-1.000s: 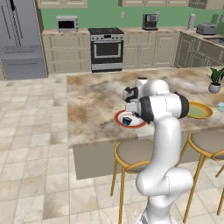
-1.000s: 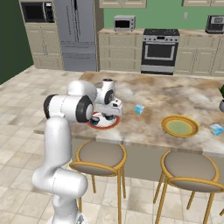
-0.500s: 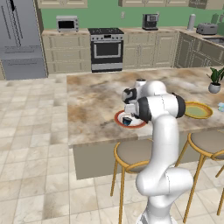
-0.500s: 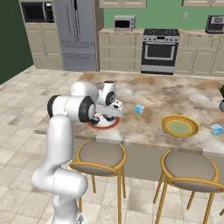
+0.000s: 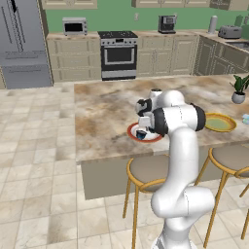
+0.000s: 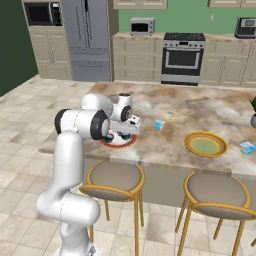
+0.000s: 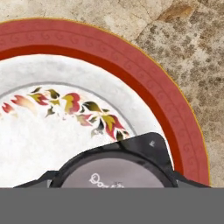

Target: Place two yogurt containers on each plate.

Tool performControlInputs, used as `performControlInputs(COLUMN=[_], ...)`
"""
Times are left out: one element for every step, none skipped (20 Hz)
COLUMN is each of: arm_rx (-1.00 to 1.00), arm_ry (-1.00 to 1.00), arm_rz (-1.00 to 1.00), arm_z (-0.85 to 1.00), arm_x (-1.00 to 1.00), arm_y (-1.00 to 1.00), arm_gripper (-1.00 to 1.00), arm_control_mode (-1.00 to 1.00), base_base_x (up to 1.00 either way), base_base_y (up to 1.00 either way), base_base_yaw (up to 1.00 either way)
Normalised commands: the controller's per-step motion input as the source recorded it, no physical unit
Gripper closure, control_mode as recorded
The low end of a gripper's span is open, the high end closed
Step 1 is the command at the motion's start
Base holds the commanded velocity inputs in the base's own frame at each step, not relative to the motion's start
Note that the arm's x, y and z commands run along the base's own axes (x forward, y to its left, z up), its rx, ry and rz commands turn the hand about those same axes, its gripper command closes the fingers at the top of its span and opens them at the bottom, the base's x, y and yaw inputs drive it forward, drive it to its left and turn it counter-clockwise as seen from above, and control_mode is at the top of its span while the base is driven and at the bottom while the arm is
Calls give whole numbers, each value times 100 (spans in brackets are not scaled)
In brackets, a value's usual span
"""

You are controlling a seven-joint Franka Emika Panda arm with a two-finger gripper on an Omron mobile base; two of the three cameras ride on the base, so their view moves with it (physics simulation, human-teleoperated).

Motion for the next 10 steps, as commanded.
performControlInputs(arm_rx=[0,0,0,0,0,0,0,0,0,0], arm_ry=[0,0,0,0,0,-1,-2,0,0,0], arm_rz=[0,0,0,0,0,0,0,0,0,0], arm_z=[0,0,0,0,0,0,3,12,14,16], arm_x=[0,0,0,0,0,0,0,0,0,0], arm_y=[0,0,0,0,0,0,0,0,0,0], arm_gripper=[-100,-100,-100,-100,-100,-100,-100,-100,-100,-100], arm_control_mode=[-100,-100,-100,-100,-100,-100,-100,-100,-100,-100], base_base_x=[0,0,0,0,0,0,0,0,0,0], base_base_y=[0,0,0,0,0,0,0,0,0,0], base_base_yaw=[0,0,0,0,0,0,0,0,0,0])
